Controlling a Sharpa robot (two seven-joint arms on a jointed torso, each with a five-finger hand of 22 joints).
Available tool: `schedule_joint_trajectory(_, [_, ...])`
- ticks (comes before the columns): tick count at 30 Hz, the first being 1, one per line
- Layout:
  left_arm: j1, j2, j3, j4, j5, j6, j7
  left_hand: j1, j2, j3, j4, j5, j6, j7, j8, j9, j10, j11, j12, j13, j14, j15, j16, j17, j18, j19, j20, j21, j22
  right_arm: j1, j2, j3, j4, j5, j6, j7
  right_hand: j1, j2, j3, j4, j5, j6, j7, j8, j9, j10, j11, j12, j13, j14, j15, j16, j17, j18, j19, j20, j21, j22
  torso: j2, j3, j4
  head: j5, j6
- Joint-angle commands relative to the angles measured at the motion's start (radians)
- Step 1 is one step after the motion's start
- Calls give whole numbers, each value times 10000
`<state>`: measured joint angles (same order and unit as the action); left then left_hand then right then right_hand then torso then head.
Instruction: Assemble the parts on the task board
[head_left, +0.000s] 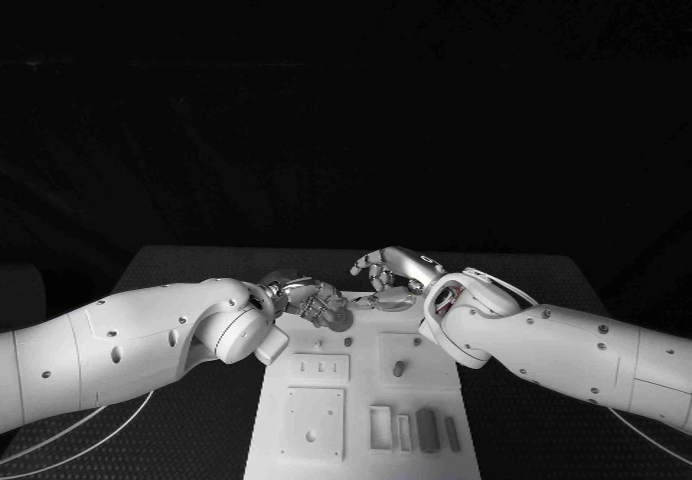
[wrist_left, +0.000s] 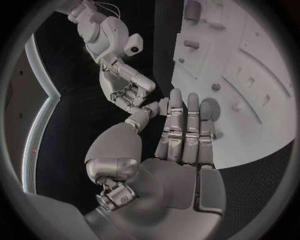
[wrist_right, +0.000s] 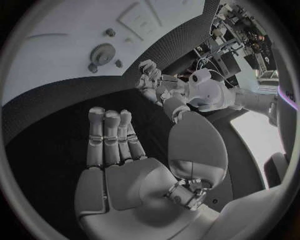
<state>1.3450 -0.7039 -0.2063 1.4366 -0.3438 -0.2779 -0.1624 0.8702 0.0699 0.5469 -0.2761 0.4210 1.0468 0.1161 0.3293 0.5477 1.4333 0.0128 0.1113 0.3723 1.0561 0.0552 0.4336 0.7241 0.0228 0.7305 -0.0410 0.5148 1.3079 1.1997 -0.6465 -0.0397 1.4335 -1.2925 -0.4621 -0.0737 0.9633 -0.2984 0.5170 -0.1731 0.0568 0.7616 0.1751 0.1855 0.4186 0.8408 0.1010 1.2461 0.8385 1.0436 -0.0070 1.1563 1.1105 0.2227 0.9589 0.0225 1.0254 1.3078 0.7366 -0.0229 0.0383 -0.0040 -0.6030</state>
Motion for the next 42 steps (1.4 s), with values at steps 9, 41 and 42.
schedule_joint_trajectory(9, [13, -153, 10, -348, -2729, 1363, -1684, 201, 35, -40, 191, -392, 403, -366, 17, 95, 53, -36, 65, 137, 452, -182, 404, 150, -131, -58, -136, 189, 221, 388, -583, 213, -860, 3652, -515, 1592, -323, 70, 87, 692, 830, -13, 311, 347, 246, -532, -41, -316, -673, -619, -19, -457, -575, 388, -304, 151, -702, -298, -6, -6, -29, 51, -74])
schedule_joint_trajectory(41, [23, 372, -257, 64, -5529, 2678, -4376, 432, 120, -23, -19, -208, 453, -855, -382, 1239, 231, -969, 6112, 5266, 2999, -2476, 7999, 2194, 885, 3503, -2393, 6568, 209, 1012, 28, 911, -3039, 5045, 939, 1979, 562, 657, 297, 1055, 1221, -143, 375, 685, 521, -775, 31, -1121, -2566, -1238, 118, -1303, -2207, 350, -797, 652, -2113, -817, -2, -3, 19, -104, -698])
schedule_joint_trajectory(42, [23, 385, -272, 57, -5529, 2668, -4369, 437, 119, -17, -21, -206, 453, -854, -387, 1244, 226, -968, 6128, 5270, 2993, -2475, 8015, 2186, 894, 3510, -2393, 6583, 207, 1014, 81, 910, -3125, 5081, 1081, 2043, 961, 873, 710, 891, 984, -163, 451, 688, 518, -948, 15, -1544, -2914, -1463, 271, -1729, -2514, 314, -1051, 749, -2537, -1041, 0, -6, 22, -104, -701])
